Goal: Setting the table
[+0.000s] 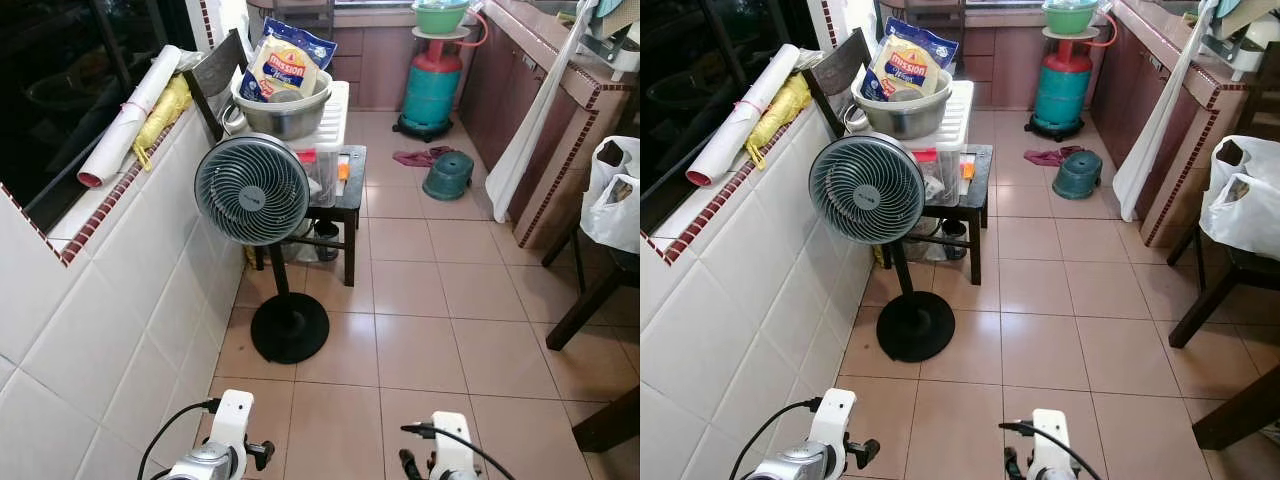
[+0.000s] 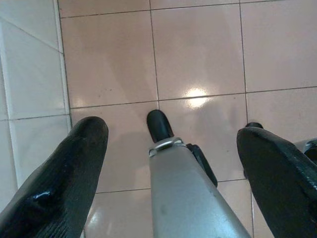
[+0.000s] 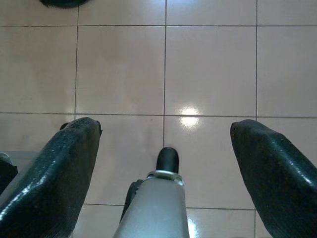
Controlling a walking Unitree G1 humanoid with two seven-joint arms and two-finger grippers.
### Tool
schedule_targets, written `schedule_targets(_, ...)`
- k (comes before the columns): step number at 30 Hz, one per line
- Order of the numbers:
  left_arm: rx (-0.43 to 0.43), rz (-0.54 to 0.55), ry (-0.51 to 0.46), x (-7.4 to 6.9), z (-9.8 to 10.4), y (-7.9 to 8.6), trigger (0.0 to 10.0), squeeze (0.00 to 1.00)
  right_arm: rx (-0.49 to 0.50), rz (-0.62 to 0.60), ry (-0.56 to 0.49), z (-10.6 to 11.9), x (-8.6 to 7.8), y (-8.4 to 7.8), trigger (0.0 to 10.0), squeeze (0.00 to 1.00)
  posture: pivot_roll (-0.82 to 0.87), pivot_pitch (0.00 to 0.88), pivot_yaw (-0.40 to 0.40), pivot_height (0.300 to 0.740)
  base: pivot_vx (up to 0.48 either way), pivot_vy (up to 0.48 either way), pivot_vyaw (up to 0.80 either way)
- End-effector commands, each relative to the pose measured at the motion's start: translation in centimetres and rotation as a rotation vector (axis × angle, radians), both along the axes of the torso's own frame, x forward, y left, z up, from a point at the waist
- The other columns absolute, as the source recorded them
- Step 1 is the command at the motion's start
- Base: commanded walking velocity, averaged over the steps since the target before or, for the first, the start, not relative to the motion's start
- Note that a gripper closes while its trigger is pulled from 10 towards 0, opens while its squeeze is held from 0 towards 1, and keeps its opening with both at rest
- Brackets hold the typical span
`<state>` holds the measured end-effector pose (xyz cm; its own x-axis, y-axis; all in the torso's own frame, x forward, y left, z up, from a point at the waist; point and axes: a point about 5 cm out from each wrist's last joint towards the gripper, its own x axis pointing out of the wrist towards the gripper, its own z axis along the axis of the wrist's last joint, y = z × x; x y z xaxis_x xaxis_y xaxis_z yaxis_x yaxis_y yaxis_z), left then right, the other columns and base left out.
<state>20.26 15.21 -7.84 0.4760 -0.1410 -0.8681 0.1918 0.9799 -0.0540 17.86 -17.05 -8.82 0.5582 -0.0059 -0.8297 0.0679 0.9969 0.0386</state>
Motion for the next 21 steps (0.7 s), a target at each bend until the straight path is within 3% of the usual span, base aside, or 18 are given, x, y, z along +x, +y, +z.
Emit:
schedule_targets(1,0.01,-0.008,0.01,-0.2,-0.1,0.3,10.0,0.0,0.017,-0.009,0.005,-0.1,-0.1,0.3,10.0,0.0,-0.13,0.0,0.074,0.74,0.0,0.0,0.0)
schedule_targets(9,-0.013,-0.018,-0.022,0.3,0.2,0.2,10.0,0.0,0.014,-0.003,-0.013,0.0,-0.2,0.2,10.0,0.0,-0.13,0.0,0.072,0.74,0.0,0.0,0.0)
schedule_targets(12,-0.014,0.019,-0.093,1.4,0.8,0.0,10.0,0.0,-0.002,0.031,-0.072,0.4,0.6,0.1,10.0,0.0,-0.13,0.0,0.05,0.74,0.0,0.0,0.0)
schedule_targets(14,-0.022,0.0,-0.185,3.1,1.9,-0.4,10.0,0.0,0.005,0.059,-0.132,1.1,1.8,0.3,10.0,0.0,-0.13,0.0,0.039,0.74,0.0,0.0,0.0)
schedule_targets(15,-0.022,0.0,-0.185,3.1,1.9,-0.4,10.0,0.0,0.005,0.059,-0.132,1.1,1.8,0.3,10.0,0.0,-0.13,0.0,0.039,0.74,0.0,0.0,0.0)
schedule_targets(16,-0.044,-0.013,-0.235,4.1,2.6,-0.9,10.0,0.0,0.014,0.063,-0.176,1.7,2.8,0.4,10.0,0.0,-0.12,0.0,0.034,0.74,0.0,0.0,0.0)
schedule_targets(21,-0.063,-0.052,-0.369,6.4,4.6,-1.6,10.0,0.0,0.065,0.041,-0.321,3.7,5.6,0.2,10.0,0.0,-0.11,0.0,0.024,0.74,0.0,0.0,0.0)
